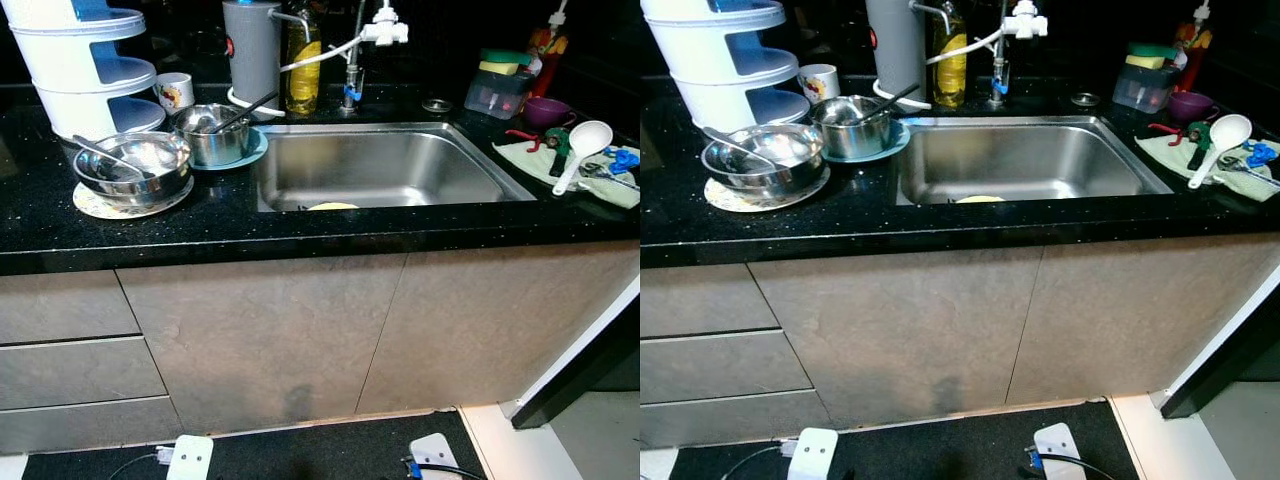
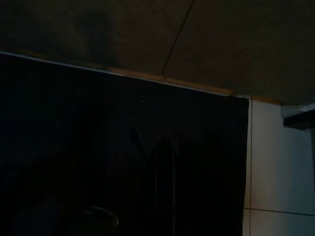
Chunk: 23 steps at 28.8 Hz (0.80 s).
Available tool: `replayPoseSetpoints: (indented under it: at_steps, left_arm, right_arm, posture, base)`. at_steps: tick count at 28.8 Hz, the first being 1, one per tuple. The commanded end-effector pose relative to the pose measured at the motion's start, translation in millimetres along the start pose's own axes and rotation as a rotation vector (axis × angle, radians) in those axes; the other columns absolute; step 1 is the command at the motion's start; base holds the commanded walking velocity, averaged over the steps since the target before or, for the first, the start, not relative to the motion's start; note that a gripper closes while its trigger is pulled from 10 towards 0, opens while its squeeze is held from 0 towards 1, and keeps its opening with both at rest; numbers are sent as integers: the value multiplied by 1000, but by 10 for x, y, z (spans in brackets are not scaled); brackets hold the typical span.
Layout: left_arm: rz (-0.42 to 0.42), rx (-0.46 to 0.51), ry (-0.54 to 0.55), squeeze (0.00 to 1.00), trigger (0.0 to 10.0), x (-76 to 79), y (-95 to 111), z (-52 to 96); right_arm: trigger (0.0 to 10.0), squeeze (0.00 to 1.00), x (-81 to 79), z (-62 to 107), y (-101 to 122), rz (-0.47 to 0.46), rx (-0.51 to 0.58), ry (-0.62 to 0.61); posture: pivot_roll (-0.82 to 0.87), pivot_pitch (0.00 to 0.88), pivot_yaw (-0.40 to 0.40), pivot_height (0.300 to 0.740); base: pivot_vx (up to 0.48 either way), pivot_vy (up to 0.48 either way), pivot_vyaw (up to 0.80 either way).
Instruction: Kitchen organization
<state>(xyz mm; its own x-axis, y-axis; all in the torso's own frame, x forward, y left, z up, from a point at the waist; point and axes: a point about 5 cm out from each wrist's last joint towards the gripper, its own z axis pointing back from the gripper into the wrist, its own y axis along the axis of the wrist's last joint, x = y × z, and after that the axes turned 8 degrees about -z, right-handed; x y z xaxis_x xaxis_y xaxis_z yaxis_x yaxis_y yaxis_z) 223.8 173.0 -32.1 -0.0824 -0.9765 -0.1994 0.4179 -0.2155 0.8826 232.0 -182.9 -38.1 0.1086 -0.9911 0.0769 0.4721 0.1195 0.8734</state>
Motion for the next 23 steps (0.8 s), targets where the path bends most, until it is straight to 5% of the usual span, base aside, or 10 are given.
replayPoseSetpoints:
  at_steps: [1, 23]
  left_arm:
    - [-11, -23, 29, 0, 10000, -48, -80, 52]
    - [-38, -28, 10, 0, 10000, -61, -85, 55]
  right_arm:
    - [10000, 0, -21, 32, -46, -30, -1, 9]
    - [10000, 0, 17, 21, -33, -46, 1, -46]
  posture:
    - [-33, 190, -44, 740]
    - [-26, 182, -28, 740]
  base:
    - [0, 0, 0]
    - [0, 0, 0]
